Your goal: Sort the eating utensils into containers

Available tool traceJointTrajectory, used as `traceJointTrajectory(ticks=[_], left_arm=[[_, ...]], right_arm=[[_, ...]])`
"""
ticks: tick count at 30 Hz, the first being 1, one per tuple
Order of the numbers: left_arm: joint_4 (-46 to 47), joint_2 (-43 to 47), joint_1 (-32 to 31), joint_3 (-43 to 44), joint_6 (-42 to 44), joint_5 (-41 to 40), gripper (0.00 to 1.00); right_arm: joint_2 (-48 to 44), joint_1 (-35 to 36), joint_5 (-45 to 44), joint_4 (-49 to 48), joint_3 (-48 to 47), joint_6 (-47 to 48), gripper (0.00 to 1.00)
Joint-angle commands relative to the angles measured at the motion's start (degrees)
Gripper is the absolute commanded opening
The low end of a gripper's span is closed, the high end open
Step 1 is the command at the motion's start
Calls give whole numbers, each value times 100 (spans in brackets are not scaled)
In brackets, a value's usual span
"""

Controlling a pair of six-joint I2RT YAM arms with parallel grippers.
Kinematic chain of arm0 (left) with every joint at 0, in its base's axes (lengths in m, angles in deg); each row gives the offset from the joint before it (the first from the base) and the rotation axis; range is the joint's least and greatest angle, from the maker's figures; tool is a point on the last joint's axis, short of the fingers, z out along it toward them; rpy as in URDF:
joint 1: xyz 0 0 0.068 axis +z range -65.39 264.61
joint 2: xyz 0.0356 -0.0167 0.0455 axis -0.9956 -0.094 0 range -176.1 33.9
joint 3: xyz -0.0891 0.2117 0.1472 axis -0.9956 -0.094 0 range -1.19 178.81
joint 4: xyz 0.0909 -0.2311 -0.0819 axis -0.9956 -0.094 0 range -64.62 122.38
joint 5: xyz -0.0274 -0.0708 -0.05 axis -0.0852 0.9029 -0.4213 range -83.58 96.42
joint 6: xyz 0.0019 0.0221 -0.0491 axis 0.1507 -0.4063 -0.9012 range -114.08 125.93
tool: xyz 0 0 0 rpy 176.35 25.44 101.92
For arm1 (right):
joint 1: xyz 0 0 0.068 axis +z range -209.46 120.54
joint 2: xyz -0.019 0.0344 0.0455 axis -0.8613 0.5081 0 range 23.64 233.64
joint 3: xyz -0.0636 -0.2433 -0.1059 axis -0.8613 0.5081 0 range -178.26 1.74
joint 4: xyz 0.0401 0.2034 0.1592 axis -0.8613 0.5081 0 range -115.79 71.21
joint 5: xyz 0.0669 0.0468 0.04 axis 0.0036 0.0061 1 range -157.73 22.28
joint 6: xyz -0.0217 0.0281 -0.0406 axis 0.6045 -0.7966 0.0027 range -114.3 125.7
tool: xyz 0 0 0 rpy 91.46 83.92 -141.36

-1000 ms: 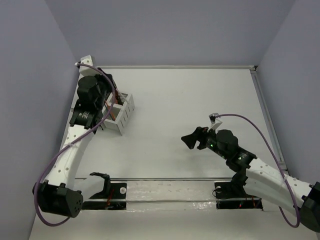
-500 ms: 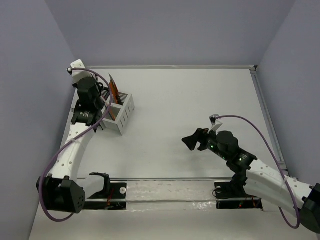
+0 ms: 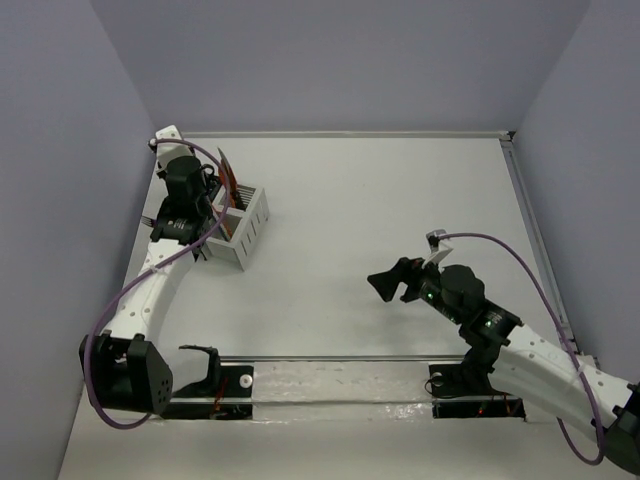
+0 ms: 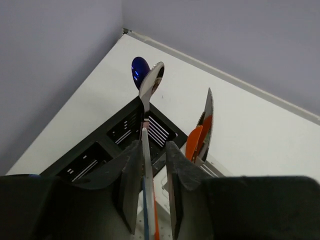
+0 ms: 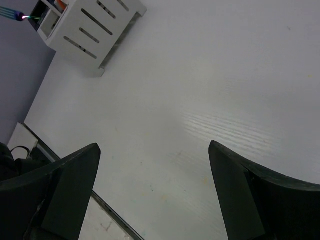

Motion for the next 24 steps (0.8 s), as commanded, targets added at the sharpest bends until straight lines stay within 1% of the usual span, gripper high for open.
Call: traceJointTrajectory(ticks=[1,4,5,7,10,12,13,15,16,17,18,19,20,21,22,24], left_arm=[[83,121,30,84,-142,295,35],[92,226,30,84,-142,409,48],[83,235,30,84,-151,435,49],[48,262,30,128,-159,496,61],[-57,297,30,242,-177,637,68],[-93,524,30,400,-256,1048,73],[-110,612,30,453,-291,1199,73],[-128,823,-92,532,-423,1506,81],[-119,1077,-93,576,-458,1891,88],[-119,1210,-93,585,-511,2077,90],[-84,1359,-93,576,-589,2270,95],[-66,1665,-93,524,-608,2446,99],[-66,1816,-93,480,-634,2770,99],[-84,1974,-93,436,-652,2912,99],[-145,2254,-93,375,-652,3053,99],[-337,2519,-93,295,-643,3238,99]], right_arm=[[2,20,-147,85,-82,95,98],[73,20,-155,103,-152,95,100],[82,20,-173,103,-178,95,100],[82,20,-243,173,-222,112,100],[73,20,-331,261,-363,174,100],[73,20,-454,568,-521,235,100],[73,20,-515,656,-582,296,100],[47,20,-769,866,-714,349,100],[29,20,-893,955,-854,376,99],[20,20,-1024,1034,-925,411,99],[20,20,-1200,1174,-1004,472,100],[29,20,-1288,1262,-1179,534,100],[55,20,-1385,1359,-1285,647,100],[125,20,-1525,1656,-1408,701,100],[143,20,-1588,1833,-1687,780,100],[126,20,-1728,2141,-1944,868,100]])
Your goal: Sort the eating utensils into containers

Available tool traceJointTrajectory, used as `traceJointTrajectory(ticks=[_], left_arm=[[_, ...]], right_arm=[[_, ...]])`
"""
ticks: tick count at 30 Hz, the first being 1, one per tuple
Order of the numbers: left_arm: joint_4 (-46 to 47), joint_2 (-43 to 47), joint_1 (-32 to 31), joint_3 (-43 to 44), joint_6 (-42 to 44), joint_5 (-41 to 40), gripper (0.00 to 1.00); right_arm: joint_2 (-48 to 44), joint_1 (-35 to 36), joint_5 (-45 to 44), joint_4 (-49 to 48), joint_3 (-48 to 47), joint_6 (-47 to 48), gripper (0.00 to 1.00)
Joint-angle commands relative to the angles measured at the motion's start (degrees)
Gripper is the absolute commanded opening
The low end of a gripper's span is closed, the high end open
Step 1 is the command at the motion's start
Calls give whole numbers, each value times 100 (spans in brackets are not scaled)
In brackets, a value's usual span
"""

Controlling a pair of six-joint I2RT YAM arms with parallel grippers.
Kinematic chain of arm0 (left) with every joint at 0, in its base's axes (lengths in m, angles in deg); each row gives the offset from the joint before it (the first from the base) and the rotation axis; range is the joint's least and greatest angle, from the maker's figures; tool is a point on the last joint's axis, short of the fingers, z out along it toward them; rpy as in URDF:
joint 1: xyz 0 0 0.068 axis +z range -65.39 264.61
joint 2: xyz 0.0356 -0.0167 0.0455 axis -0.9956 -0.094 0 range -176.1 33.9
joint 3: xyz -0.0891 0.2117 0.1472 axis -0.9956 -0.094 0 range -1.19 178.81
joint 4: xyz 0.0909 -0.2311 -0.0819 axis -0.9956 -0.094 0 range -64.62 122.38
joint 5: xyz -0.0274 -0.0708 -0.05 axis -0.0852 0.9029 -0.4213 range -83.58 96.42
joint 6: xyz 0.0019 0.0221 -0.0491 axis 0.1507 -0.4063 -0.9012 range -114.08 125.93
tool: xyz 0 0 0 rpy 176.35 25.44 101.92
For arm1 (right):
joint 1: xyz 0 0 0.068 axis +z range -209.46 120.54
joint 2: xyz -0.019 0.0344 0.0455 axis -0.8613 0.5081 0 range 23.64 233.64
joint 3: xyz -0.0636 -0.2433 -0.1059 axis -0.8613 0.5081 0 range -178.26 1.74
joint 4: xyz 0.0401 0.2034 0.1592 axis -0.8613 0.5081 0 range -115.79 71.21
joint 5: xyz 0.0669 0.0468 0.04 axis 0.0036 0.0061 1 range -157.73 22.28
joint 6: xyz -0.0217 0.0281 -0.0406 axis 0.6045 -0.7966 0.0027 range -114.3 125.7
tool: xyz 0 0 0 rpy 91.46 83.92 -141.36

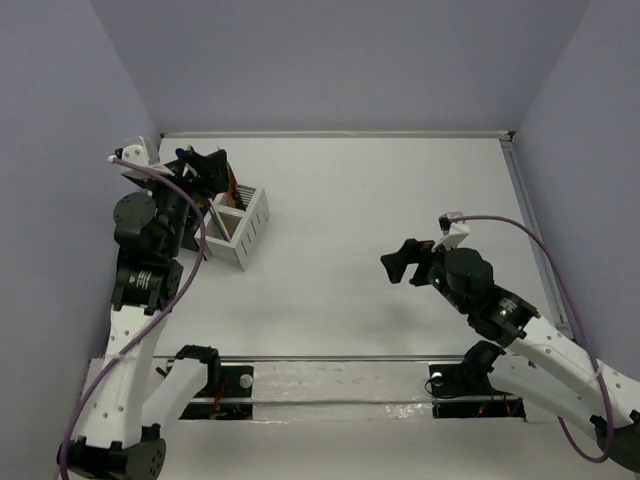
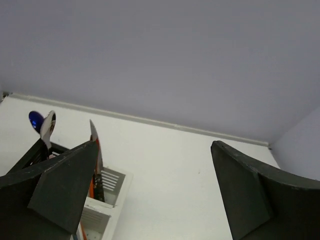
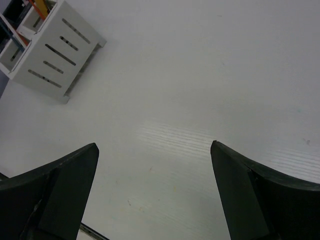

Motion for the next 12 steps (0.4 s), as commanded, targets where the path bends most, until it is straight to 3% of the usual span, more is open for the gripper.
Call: traceJointTrajectory(ticks=[1,7,12], left_arm=[[-63,673,-12,22,-110,950,99],[-143,1841,-12,-864,-145,1399,99],[-28,2282,-12,-1411,-250,1532,99]], right_arm=[[-175,20,-662,812,-819,461,100],[-1326,20,-802,639,-979,760,100],[-1355,20,-865,269,-565,770,100]])
